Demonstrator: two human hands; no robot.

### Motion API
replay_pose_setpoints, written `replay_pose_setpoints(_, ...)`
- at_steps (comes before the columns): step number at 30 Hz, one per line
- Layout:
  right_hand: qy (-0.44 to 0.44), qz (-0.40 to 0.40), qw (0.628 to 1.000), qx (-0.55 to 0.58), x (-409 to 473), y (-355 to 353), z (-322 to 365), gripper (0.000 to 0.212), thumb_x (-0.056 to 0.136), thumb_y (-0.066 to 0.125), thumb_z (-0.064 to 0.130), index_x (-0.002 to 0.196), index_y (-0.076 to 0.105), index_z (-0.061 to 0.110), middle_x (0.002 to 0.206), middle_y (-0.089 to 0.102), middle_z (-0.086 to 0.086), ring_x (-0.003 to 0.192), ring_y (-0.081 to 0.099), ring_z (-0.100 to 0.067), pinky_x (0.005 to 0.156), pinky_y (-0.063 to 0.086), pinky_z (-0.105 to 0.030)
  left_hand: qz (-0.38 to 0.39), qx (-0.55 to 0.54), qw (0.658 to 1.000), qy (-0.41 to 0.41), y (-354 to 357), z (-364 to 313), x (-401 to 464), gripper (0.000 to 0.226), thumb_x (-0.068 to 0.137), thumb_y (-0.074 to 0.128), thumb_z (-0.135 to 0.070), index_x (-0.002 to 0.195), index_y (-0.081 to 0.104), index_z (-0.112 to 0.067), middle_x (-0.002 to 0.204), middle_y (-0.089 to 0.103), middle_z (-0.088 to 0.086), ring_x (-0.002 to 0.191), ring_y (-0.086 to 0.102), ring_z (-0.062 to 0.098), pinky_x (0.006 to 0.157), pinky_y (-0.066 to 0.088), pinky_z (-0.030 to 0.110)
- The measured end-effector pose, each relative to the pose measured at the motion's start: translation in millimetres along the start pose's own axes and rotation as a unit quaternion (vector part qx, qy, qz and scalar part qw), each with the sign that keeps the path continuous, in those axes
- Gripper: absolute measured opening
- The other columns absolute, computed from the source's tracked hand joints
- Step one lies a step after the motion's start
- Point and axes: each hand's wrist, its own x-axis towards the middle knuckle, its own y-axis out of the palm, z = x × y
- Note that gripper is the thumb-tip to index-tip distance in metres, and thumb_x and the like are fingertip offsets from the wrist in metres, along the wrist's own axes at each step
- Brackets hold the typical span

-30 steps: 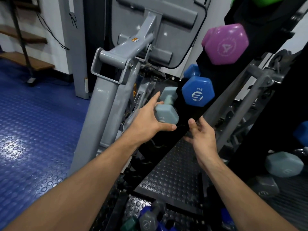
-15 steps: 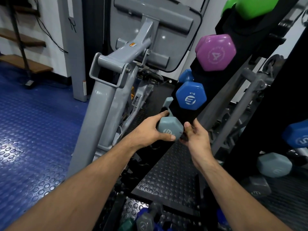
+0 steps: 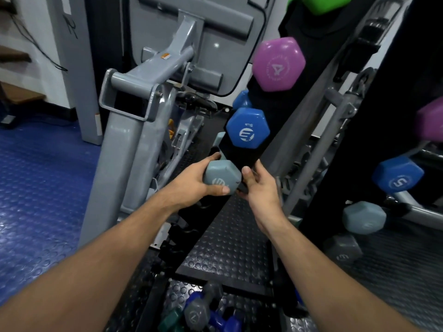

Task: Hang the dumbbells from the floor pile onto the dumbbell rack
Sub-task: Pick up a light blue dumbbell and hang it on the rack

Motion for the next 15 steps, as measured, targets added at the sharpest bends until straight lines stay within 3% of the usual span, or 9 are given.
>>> replay_pose_setpoints(2,0.001,0.012,1.0,-0.007,1.4,-1.3,-1.2,0.037,0.107,0.052,0.024,0.143,0.054,0.031,0.128,0.072,0.003,0.117,0.069,-0.019,0.097,0.058,-0.052,-0.002,-0.006,1.0,-0.001,1.2,-0.9,-1.7,0.1,0.079,0.087,-0.014,0.16,0.028,-0.02,0.122,0.065,-0.013,0.104,0.067,-0.002,0.087,0.055,0.018)
replay_pose_setpoints(6,-0.013,0.019,0.999,-0.046,4.2,-4.3,-2.7,0.047,0.102,0.056,0.036,0.148,0.05,0.035,0.135,0.068,0.005,0.125,0.065,-0.02,0.102,0.054,-0.055,-0.025,-0.017,1.0,0.0,7.5,-2.8,-7.9,0.097,0.082,0.084,-0.016,0.161,0.026,-0.02,0.122,0.06,-0.018,0.104,0.064,-0.008,0.091,0.055,0.019)
replay_pose_setpoints(8,-0.011,0.013,0.998,-0.06,6.0,-6.9,-6.9,0.06,0.092,0.059,0.051,0.149,0.047,0.039,0.141,0.064,0.009,0.131,0.061,-0.016,0.108,0.05,-0.054,-0.048,-0.02,0.999,0.009,12.7,1.6,-13.9,0.1,0.084,0.084,-0.024,0.162,0.022,-0.024,0.132,0.056,-0.02,0.113,0.059,-0.012,0.103,0.05,0.022)
replay_pose_setpoints(11,-0.007,0.004,0.996,-0.087,0.1,-10.4,-13.7,0.066,0.091,0.057,0.06,0.153,0.037,0.047,0.147,0.058,0.015,0.134,0.056,-0.008,0.116,0.043,-0.047,-0.095,-0.036,0.995,0.011,20.3,17.6,-30.3,0.101,0.079,0.079,-0.052,0.161,0.022,-0.035,0.153,0.047,-0.015,0.138,0.047,0.001,0.119,0.039,0.041)
replay_pose_setpoints(15,0.047,-0.017,0.995,-0.091,-23.3,-21.3,-43.7,0.068,0.095,0.055,0.062,0.156,0.032,0.042,0.148,0.054,0.013,0.133,0.056,-0.008,0.118,0.04,-0.046,-0.191,-0.071,0.979,-0.014,40.5,50.4,-65.5,0.074,0.091,0.06,-0.059,0.157,0.031,-0.04,0.16,0.039,-0.017,0.147,0.035,0.002,0.124,0.031,0.044)
